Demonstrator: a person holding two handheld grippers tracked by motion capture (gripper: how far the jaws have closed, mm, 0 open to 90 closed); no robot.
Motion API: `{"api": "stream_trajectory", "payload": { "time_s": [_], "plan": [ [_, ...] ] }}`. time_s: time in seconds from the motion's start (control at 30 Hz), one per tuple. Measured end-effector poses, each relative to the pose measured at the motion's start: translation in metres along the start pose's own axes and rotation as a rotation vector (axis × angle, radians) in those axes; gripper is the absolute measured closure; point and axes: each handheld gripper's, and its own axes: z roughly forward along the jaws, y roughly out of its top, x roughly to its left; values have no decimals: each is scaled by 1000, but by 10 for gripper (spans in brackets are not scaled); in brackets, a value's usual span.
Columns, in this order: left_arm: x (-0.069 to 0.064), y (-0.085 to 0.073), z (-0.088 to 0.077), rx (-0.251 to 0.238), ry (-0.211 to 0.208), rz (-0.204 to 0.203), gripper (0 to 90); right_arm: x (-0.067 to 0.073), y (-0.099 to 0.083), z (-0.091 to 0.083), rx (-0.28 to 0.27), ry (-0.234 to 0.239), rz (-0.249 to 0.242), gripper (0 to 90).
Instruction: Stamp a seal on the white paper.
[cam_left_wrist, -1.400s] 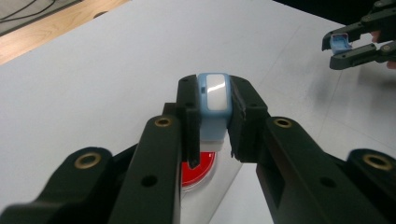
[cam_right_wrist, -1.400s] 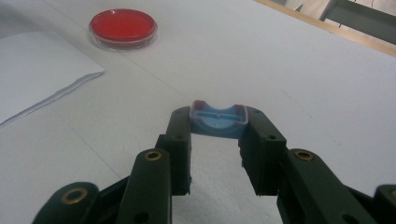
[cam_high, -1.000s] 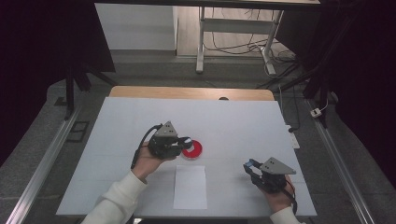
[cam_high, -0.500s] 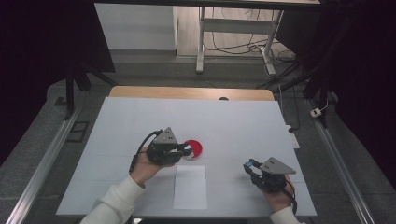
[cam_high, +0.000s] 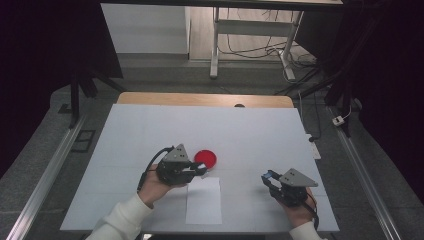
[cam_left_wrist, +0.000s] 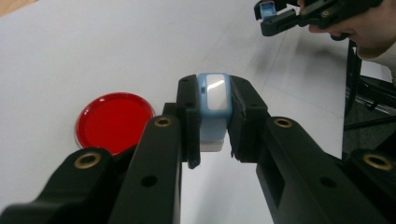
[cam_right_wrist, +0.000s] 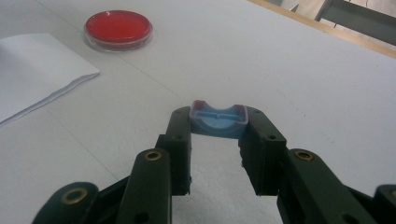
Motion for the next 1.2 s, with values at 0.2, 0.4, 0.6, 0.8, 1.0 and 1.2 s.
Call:
{"api": "stream_trajectory", "payload": {
  "time_s": [0.2,0.4,0.6,0.8,1.0,1.2],
  "plan": [
    [-2,-6,0,5,-16,-10,752,0,0,2,1,3,3,647],
    [-4,-10,0,12,-26,-13,752,0,-1,2,8,2,3,647],
    [-7,-16,1,23,-36,-16,752,1,-1,3,13,3,4,647],
    [-10,-22,3,37,-46,-16,752,1,-1,3,13,4,3,648],
    [-10,-27,8,51,-48,-20,751,1,-1,4,9,6,5,647],
    [-11,-31,13,64,-47,-19,751,1,-1,4,9,6,2,648]
  ]
}}
